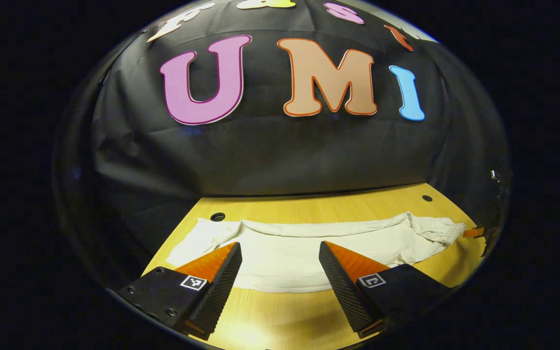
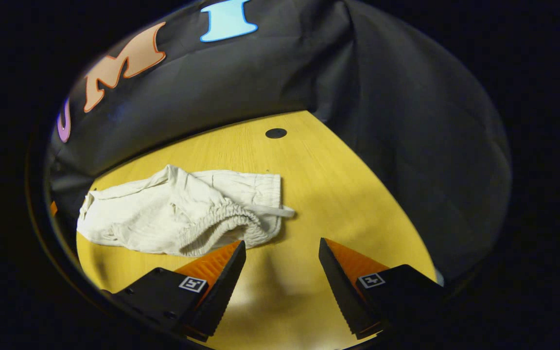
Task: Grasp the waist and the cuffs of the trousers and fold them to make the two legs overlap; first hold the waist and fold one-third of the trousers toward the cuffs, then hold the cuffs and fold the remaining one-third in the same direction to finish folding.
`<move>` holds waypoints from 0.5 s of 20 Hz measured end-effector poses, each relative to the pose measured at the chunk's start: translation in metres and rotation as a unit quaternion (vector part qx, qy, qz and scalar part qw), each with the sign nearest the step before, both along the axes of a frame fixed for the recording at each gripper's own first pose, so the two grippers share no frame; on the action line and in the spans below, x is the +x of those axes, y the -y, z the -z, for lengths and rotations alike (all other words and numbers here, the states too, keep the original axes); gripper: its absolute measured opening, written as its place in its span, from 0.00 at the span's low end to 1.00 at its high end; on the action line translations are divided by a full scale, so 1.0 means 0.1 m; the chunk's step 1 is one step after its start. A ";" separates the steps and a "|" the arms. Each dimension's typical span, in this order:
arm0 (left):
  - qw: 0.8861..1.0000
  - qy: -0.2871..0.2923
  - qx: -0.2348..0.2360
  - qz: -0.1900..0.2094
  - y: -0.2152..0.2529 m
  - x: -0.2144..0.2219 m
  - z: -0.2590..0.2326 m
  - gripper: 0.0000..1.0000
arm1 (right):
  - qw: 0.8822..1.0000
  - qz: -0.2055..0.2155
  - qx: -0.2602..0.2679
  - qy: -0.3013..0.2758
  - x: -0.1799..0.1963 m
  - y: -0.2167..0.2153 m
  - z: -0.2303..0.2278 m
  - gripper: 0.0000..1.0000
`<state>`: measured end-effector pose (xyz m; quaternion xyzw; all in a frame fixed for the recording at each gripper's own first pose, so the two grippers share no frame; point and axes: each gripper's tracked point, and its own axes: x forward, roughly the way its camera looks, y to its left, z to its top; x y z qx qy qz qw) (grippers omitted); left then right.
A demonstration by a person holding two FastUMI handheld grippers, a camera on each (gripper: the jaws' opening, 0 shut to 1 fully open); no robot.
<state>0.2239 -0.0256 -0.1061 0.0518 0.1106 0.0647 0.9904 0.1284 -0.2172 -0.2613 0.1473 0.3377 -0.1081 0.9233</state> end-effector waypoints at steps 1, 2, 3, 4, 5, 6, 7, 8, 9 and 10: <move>1.000 0.000 0.002 -0.003 0.01 -0.03 0.00 0.96 | 1.000 0.005 0.019 0.005 0.06 -0.05 0.01 0.94; 1.000 0.000 0.005 -0.005 0.03 -0.06 -0.03 0.96 | 0.999 0.011 0.032 0.007 0.09 -0.07 0.02 0.97; 1.000 0.003 0.009 -0.007 0.04 -0.07 -0.06 0.96 | 0.999 0.015 0.041 0.012 0.12 -0.07 -0.01 0.97; 1.000 0.006 0.012 -0.009 0.06 -0.10 -0.09 0.96 | 0.998 0.019 0.056 0.017 0.17 -0.08 -0.02 0.97; 1.000 0.009 0.014 -0.011 0.07 -0.12 -0.11 0.96 | 0.996 0.024 0.079 0.023 0.23 -0.11 -0.03 0.97; 1.000 0.011 0.013 -0.013 0.09 -0.15 -0.14 0.96 | 0.994 0.026 0.102 0.028 0.28 -0.14 -0.04 0.93; 1.000 0.014 0.011 -0.014 0.12 -0.17 -0.16 0.96 | 0.991 0.029 0.129 0.032 0.31 -0.19 -0.05 0.94; 1.000 0.017 0.008 -0.014 0.15 -0.19 -0.18 0.96 | 0.987 0.030 0.155 0.035 0.34 -0.22 -0.05 0.87; 1.000 0.020 0.005 -0.013 0.18 -0.20 -0.19 0.96 | 0.985 0.033 0.168 0.033 0.36 -0.24 -0.04 0.80; 1.000 0.020 0.004 -0.014 0.20 -0.21 -0.19 0.96 | 0.985 0.043 0.162 0.032 0.39 -0.19 0.02 0.71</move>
